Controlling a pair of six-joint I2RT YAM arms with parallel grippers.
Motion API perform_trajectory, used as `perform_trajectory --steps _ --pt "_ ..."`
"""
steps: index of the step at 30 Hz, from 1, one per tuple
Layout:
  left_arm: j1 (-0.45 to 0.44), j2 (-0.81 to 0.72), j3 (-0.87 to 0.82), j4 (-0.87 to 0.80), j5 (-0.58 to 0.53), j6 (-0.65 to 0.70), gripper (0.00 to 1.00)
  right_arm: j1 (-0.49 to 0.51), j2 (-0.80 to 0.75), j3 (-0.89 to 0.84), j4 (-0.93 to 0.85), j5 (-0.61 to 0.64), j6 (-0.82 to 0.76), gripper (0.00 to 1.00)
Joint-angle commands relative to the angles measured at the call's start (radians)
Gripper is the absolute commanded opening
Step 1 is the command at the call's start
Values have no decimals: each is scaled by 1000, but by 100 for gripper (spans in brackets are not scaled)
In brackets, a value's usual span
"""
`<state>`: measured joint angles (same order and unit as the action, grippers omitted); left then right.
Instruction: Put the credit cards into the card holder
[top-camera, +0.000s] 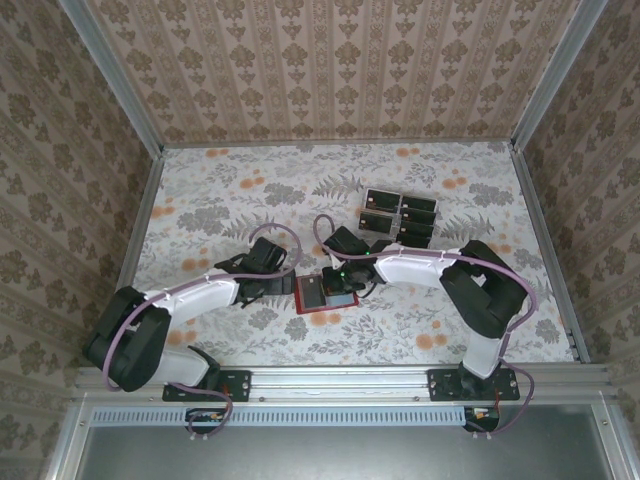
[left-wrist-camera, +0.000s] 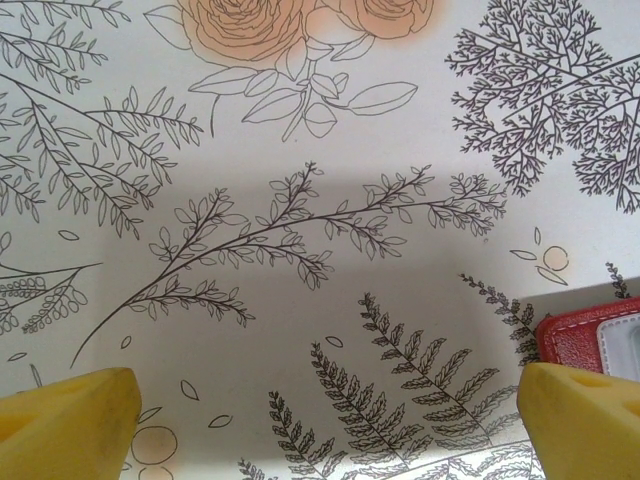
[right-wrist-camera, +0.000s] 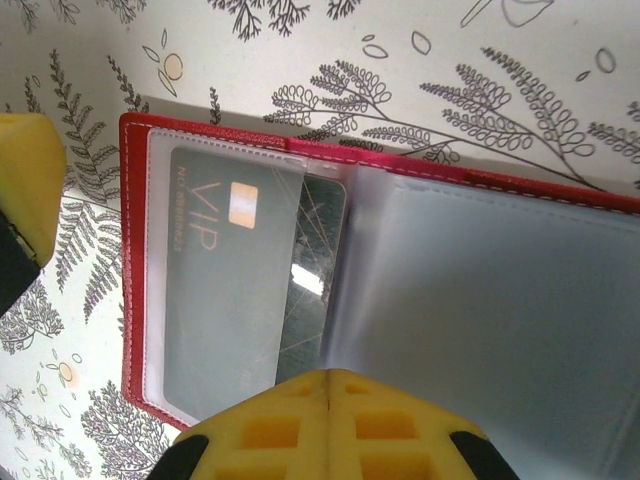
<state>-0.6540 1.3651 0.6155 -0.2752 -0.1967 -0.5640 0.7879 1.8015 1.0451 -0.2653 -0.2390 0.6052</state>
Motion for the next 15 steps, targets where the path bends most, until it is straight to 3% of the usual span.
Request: perform_trajectory --steps 1,15 --pt "-4 20 -2 14 2 -2 100 7 24 27 15 -25 11 0" --pt "-12 68 -28 83 28 -17 100 8 53 24 34 -40 18 0"
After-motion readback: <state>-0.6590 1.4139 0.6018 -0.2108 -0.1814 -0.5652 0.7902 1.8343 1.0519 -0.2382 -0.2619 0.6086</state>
